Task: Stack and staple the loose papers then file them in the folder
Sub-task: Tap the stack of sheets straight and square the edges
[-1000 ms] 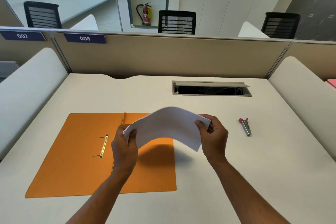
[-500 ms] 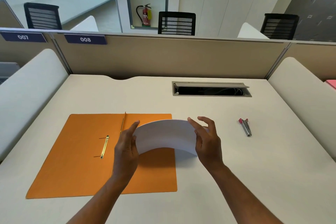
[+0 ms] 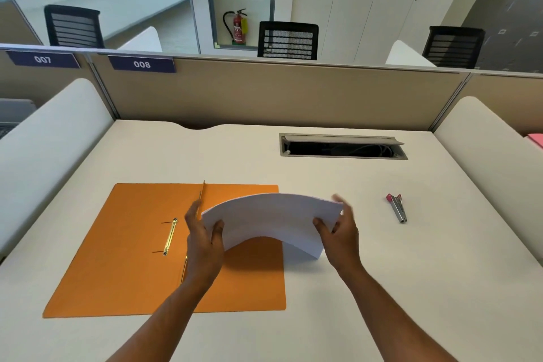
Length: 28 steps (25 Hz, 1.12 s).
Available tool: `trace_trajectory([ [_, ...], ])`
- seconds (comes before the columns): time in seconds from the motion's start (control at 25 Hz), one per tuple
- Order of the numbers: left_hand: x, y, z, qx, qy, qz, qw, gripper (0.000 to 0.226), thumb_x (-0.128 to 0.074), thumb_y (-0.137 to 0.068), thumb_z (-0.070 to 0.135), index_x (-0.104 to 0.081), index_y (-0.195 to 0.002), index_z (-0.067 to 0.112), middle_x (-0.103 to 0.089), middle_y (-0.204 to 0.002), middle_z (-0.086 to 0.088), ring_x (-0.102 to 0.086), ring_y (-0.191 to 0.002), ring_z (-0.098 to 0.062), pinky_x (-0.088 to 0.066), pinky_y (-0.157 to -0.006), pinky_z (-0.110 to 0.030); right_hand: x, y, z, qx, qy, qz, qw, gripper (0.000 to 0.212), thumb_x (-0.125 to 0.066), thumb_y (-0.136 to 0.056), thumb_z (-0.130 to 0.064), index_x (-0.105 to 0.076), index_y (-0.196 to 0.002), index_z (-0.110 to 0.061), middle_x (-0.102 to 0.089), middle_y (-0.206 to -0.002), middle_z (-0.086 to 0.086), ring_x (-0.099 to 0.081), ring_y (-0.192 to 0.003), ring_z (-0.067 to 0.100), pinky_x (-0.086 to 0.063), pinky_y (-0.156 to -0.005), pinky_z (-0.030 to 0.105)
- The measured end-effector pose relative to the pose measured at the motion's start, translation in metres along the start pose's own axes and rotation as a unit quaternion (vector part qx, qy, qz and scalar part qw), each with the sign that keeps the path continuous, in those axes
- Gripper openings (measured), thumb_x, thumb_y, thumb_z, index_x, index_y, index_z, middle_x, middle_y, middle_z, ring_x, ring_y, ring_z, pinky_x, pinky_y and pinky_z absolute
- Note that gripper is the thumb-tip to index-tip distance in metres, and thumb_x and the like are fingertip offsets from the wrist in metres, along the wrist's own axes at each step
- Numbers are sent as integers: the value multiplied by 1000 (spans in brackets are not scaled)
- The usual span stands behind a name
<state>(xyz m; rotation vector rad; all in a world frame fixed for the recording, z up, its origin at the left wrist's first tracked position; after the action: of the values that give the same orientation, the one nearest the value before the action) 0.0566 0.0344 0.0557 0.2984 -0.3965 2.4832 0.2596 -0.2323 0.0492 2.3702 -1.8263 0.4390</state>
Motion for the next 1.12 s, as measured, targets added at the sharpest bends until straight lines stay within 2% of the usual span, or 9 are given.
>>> trace_trajectory([
  [0.12,-10,1,-13,28,-33,-26,999,35,-49,-101,15,-48,-136,17,-62,-110,0,-61,-103,-18,-44,-68,-15,-3,-1,15,-33,8,0,999,23,-70,-92,-13,-63,-105,-31,-71,-97,-9,-70,-98,25,-57,-80,35],
  [0.28,-10,5,-9,23,-45,-23,998,33,-49,-101,14,-49,-134,15,-62,-107,2,-60,-98,-10,-44,-68,-14,-2,-2,28,-47,12,5,999,21,-68,-94,-16,-61,-107,-32,-70,-97,-13,-68,-94,14,-56,-79,33],
  [0.44,-15,15,-23,56,-55,-47,996,28,-50,-99,6,-53,-126,12,-63,-98,0,-61,-94,-17,-44,-63,-21,-6,10,58,-88,67,-25,994,14,-67,-95,-17,-61,-102,-27,-69,-92,-11,-70,-97,27,-58,-80,39],
  [0.6,-13,12,-22,68,-32,-35,997,22,-47,-99,3,-55,-115,15,-63,-95,-3,-62,-90,-24,-46,-63,-26,13,10,55,-93,62,84,990,51,-81,-86,-24,-53,-129,-22,-65,-119,-6,-61,-119,24,-50,-96,39],
  [0.68,-18,13,-24,97,24,-41,994,29,-46,-99,4,-53,-117,25,-64,-102,-2,-62,-95,-22,-49,-70,-31,14,18,69,-187,18,116,975,90,-87,-80,-29,-34,-150,-16,-53,-141,7,-51,-133,28,-43,-110,45],
  [0.76,-24,19,-27,142,108,-34,983,36,-48,-99,4,-52,-113,37,-65,-106,1,-62,-99,-20,-52,-76,-35,-12,31,82,-306,-165,67,935,97,-89,-78,-28,-30,-154,-13,-54,-139,5,-54,-130,27,-45,-106,42],
  [0.92,-48,28,-37,195,243,-96,945,31,-54,-99,11,-54,-126,25,-67,-117,-8,-65,-109,-30,-58,-87,-53,-56,21,45,-261,-425,-49,865,42,-76,-85,-6,-66,-126,-9,-77,-119,7,-73,-110,26,-62,-82,33],
  [1.04,-50,20,-32,211,290,-139,923,41,-63,-93,13,-51,-132,20,-65,-128,-9,-62,-119,-29,-58,-86,-43,-32,-3,14,-169,-333,11,928,26,-73,-87,3,-71,-106,-14,-79,-106,4,-74,-95,24,-60,-82,36],
  [1.12,-27,-4,-25,185,188,-89,960,60,-68,-91,13,-37,-142,18,-50,-144,-4,-47,-136,-25,-47,-99,-36,-10,-19,-13,-88,-202,24,975,17,-75,-87,-1,-70,-93,-16,-76,-94,4,-68,-88,25,-55,-79,40],
])
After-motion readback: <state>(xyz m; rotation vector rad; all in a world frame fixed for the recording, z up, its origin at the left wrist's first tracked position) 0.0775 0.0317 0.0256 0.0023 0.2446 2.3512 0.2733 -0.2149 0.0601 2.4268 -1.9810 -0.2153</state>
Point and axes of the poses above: each hand's wrist, its own y-axis away from the middle knuckle, its own x-axis out of the back of the hand, z = x × y, the point moved 9 cm from there along -y, towards the middle knuckle
